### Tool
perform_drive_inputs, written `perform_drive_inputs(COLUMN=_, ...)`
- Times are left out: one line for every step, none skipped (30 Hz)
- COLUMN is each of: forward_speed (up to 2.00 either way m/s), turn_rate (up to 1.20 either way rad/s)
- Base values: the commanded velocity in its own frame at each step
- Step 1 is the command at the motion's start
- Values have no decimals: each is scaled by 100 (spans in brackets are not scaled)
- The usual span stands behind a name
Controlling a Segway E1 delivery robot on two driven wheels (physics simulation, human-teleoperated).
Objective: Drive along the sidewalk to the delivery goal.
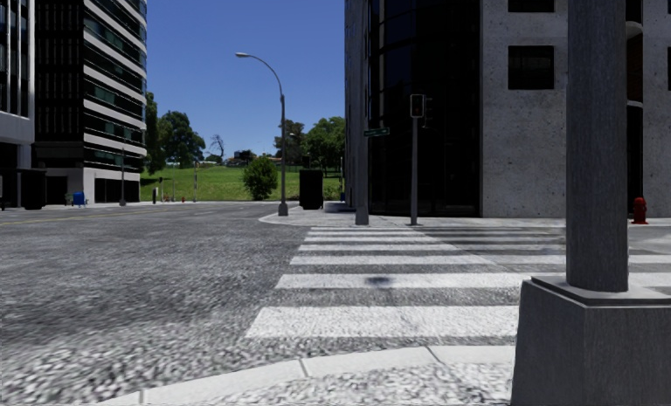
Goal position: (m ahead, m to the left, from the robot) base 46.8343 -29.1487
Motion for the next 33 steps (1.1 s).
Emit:
perform_drive_inputs(forward_speed=200, turn_rate=0)
perform_drive_inputs(forward_speed=200, turn_rate=0)
perform_drive_inputs(forward_speed=200, turn_rate=0)
perform_drive_inputs(forward_speed=200, turn_rate=0)
perform_drive_inputs(forward_speed=200, turn_rate=0)
perform_drive_inputs(forward_speed=200, turn_rate=0)
perform_drive_inputs(forward_speed=200, turn_rate=0)
perform_drive_inputs(forward_speed=200, turn_rate=0)
perform_drive_inputs(forward_speed=200, turn_rate=0)
perform_drive_inputs(forward_speed=200, turn_rate=0)
perform_drive_inputs(forward_speed=200, turn_rate=0)
perform_drive_inputs(forward_speed=195, turn_rate=0)
perform_drive_inputs(forward_speed=169, turn_rate=0)
perform_drive_inputs(forward_speed=145, turn_rate=0)
perform_drive_inputs(forward_speed=133, turn_rate=0)
perform_drive_inputs(forward_speed=133, turn_rate=0)
perform_drive_inputs(forward_speed=123, turn_rate=0)
perform_drive_inputs(forward_speed=115, turn_rate=0)
perform_drive_inputs(forward_speed=110, turn_rate=0)
perform_drive_inputs(forward_speed=109, turn_rate=0)
perform_drive_inputs(forward_speed=109, turn_rate=0)
perform_drive_inputs(forward_speed=109, turn_rate=0)
perform_drive_inputs(forward_speed=109, turn_rate=0)
perform_drive_inputs(forward_speed=109, turn_rate=0)
perform_drive_inputs(forward_speed=109, turn_rate=0)
perform_drive_inputs(forward_speed=109, turn_rate=0)
perform_drive_inputs(forward_speed=109, turn_rate=0)
perform_drive_inputs(forward_speed=109, turn_rate=0)
perform_drive_inputs(forward_speed=109, turn_rate=0)
perform_drive_inputs(forward_speed=110, turn_rate=0)
perform_drive_inputs(forward_speed=110, turn_rate=0)
perform_drive_inputs(forward_speed=111, turn_rate=0)
perform_drive_inputs(forward_speed=111, turn_rate=0)
